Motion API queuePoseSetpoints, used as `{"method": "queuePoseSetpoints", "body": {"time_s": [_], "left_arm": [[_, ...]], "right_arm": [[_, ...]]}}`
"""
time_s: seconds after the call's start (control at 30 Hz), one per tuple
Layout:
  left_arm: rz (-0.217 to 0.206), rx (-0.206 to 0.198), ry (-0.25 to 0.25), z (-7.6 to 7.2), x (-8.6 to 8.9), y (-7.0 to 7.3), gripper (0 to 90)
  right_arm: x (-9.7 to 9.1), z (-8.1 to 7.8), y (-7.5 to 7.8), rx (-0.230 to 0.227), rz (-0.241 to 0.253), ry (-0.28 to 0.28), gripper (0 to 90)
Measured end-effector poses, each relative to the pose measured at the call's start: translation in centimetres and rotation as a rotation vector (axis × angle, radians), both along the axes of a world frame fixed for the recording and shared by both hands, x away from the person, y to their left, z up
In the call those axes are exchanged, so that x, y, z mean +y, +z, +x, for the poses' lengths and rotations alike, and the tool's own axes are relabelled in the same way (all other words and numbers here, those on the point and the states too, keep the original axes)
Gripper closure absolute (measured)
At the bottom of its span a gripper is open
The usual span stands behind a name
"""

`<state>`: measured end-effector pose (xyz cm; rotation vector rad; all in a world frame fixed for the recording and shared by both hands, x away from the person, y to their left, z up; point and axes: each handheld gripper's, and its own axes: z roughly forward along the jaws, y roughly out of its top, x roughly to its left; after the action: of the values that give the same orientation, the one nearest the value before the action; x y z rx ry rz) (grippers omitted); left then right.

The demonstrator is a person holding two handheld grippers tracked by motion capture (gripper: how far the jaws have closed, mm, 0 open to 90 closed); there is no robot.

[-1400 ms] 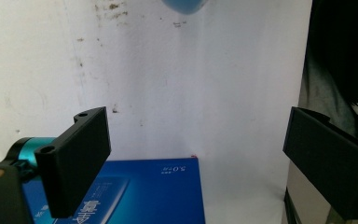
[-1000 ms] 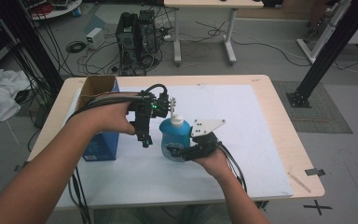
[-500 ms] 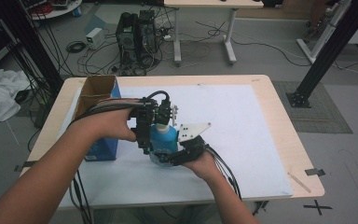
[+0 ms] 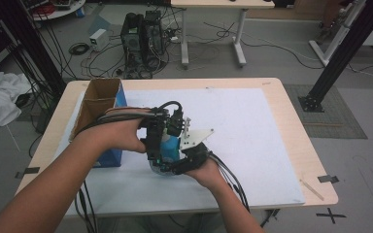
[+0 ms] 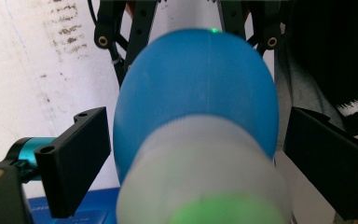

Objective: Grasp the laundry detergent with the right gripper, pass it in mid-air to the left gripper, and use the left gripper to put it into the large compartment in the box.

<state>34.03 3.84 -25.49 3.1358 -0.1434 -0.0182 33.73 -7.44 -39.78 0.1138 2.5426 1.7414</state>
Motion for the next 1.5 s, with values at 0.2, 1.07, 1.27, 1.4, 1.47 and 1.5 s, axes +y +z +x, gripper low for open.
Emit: {"method": "queuePoseSetpoints", "body": {"time_s": [0.2,1.07,1.27,1.4,1.47,1.5], "left_arm": [[0.006,-0.009,0.003,-0.12,-0.07,-0.18,7.4],[0.047,-0.031,-0.016,-0.35,0.09,-0.23,21.8],[0.055,-0.025,-0.025,-0.54,0.03,-0.24,23.2],[0.054,-0.024,-0.027,-0.63,0.07,-0.23,26.8],[0.058,-0.025,-0.030,-0.64,0.06,-0.20,27.3],[0.057,-0.023,-0.027,-0.62,0.06,-0.19,27.7]], "right_arm": [[-0.03,-0.01,0.09,-0.005,-0.002,0.007,44.7],[0.39,-0.21,0.02,0.006,0.021,0.010,44.8],[0.43,-0.29,0.01,0.024,0.011,0.014,44.9],[0.45,-0.22,0.01,0.017,0.016,0.015,44.9],[0.48,-0.21,-0.01,0.011,0.020,0.015,44.9],[0.50,-0.23,-0.01,0.013,0.023,0.018,44.9]]}}
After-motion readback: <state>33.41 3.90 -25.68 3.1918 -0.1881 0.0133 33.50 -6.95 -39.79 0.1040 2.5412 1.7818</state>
